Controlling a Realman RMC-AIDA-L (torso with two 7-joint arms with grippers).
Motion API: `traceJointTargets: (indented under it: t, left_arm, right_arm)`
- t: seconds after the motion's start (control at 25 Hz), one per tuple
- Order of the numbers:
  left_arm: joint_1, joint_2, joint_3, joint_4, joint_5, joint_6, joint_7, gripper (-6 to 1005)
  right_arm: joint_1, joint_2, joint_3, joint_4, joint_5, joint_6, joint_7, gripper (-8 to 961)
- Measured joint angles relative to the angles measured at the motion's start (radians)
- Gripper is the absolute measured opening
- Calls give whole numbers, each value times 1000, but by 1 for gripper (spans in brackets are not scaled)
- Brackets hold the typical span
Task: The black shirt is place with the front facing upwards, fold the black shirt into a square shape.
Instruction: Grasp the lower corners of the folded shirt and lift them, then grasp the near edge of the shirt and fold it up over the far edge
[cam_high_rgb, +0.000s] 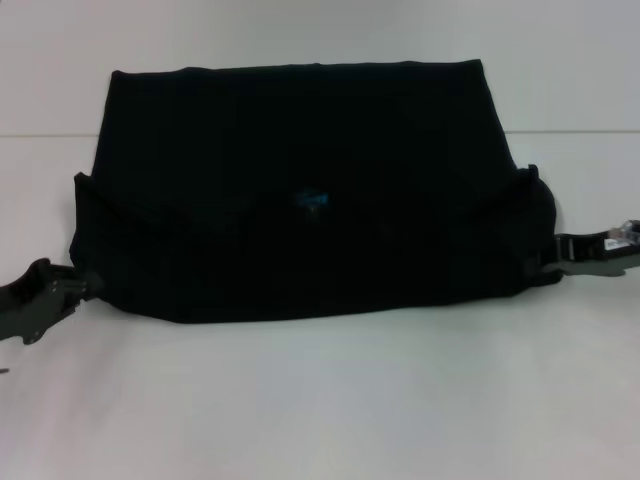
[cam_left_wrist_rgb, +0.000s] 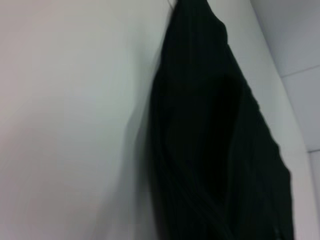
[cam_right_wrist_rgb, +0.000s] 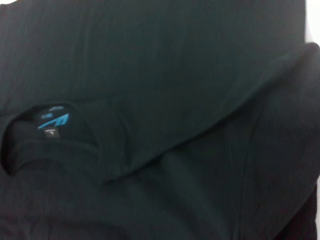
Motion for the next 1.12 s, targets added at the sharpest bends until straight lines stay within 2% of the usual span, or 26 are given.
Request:
traceJointTargets:
  t: [0.12,0.36,0.6,0.84,1.12]
  left_arm:
    - [25,2,-24,9,5,69,2,76]
    - [107,-5,-66,45,10,197,-2,75]
    - [176,-5,-100,50,20,328,-5,75]
    - [207,-14,-102,49,123,411,-7,76]
    - [240,-27,-116,50,137,469,3,76]
  right_arm:
    - [-31,-8,2,-50,3,-79,-12,72]
    - [-76,-26,11,-66,2,-230,-89,72]
    - [-110,-28,14,-56,0,-329,-144,72]
    - [-125,-31,10,-58,-1,-456,-173,72]
    - [-138,-38,7,-55,-4,-537,-199,71]
